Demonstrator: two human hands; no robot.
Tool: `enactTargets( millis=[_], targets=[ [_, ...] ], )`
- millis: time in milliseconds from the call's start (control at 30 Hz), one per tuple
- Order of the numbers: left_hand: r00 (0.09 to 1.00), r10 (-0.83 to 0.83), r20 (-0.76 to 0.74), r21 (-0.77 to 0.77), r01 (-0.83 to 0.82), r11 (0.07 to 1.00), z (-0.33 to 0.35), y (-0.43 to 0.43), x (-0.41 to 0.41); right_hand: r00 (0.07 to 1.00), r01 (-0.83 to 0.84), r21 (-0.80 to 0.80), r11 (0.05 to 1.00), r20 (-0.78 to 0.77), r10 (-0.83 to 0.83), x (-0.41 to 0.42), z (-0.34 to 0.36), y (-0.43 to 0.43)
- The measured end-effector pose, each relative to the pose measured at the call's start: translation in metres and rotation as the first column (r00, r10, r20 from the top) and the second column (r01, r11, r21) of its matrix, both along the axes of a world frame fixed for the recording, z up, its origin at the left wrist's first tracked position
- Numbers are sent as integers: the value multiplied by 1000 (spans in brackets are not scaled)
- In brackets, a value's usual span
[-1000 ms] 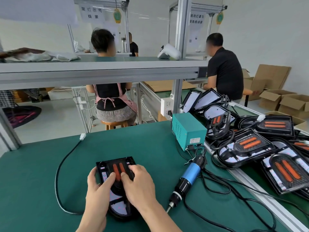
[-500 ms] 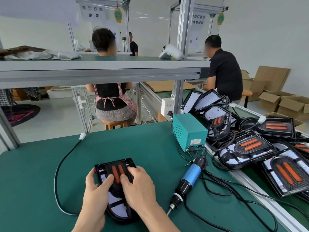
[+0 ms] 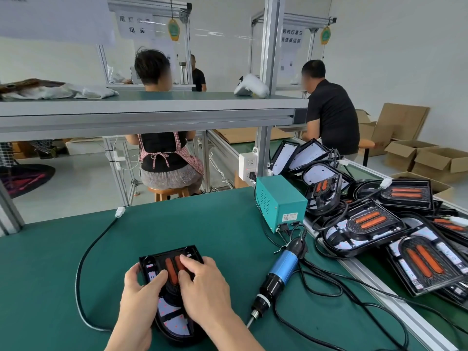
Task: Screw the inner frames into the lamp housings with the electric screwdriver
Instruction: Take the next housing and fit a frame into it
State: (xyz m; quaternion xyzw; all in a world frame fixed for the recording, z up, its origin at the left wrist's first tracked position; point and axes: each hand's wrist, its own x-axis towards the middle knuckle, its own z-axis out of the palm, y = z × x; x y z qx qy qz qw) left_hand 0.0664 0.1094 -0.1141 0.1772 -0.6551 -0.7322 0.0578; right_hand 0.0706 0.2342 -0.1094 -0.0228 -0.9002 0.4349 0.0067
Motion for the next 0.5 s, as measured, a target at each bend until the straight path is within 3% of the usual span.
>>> enactTargets(
  millis=[167, 400, 500],
  targets=[
    [997, 74, 22, -108, -71, 992, 1, 3, 8, 1000, 8, -2, 1000, 8, -8, 5, 2, 1],
    [995, 33, 89, -234, -11, 972, 7, 0, 6, 1000, 19, -1, 1000, 0, -19, 20, 1, 4],
    [991, -14, 130, -219, 42, 975, 9, -3, 3, 999, 25, 15, 1000, -20, -25, 27, -1, 4]
  ],
)
